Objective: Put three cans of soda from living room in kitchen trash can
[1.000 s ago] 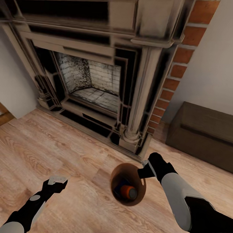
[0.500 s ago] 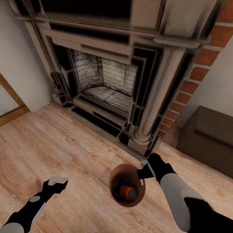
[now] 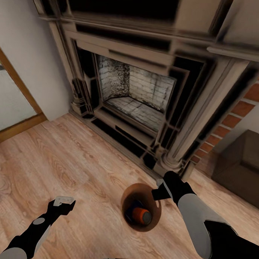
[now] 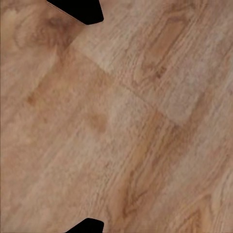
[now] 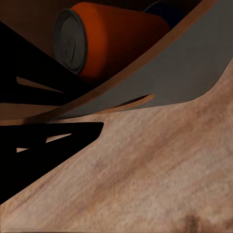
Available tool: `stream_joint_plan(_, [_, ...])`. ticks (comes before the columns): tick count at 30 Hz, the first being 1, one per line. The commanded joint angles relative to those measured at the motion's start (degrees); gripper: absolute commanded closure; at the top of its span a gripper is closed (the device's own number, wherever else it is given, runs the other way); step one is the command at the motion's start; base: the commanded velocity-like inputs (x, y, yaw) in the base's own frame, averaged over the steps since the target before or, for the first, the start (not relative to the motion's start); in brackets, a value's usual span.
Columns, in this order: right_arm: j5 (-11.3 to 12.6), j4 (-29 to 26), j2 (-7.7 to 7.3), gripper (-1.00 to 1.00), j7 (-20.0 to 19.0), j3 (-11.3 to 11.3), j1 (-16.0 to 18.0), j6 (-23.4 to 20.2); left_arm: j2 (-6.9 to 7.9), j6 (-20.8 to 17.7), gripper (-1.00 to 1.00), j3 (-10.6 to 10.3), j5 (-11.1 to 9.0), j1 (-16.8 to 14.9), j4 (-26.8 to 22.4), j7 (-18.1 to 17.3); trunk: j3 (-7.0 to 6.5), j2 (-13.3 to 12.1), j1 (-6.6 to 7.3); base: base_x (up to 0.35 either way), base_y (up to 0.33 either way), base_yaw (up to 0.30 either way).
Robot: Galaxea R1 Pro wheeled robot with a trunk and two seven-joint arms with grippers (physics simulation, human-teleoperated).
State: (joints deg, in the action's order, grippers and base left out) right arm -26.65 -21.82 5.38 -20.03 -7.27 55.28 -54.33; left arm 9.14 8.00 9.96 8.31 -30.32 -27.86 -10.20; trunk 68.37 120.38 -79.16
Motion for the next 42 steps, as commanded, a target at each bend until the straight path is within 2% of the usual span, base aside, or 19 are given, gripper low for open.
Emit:
stream_joint_plan(1, [1.7, 0.0, 0.03, 1.00, -0.3, -0.2, 0.0, -0.3, 0.00, 0.0, -1.00, 0.0, 0.0, 0.0, 0.0, 0.0, 0.03, 0.0, 0.00, 0.216, 0.000, 0.219])
stream_joint_plan(11, [1.6, 0.0, 0.00, 1.00, -0.3, -0.2, 0.0, -0.3, -0.08, 0.1, -1.00, 0.0, 0.0, 0.0, 0.0, 0.0, 0.41, 0.0, 0.00, 0.069, 0.033, 0.219])
stream_joint_plan(36, [1.5, 0.0, -0.02, 1.00, -0.3, -0.2, 0.0, -0.3, -0.56, 0.1, -1.00, 0.0, 0.0, 0.0, 0.0, -0.1, 1.28, 0.0, 0.00, -0.096, 0.263, 0.219])
stream_joint_plan(42, [1.5, 0.0, -0.02, 1.00, -0.2, -0.2, 0.0, -0.3, -0.55, 0.1, -1.00, 0.0, 0.1, 0.0, 0.0, -0.1, 1.35, 0.0, 0.00, 0.024, 0.087, 0.078])
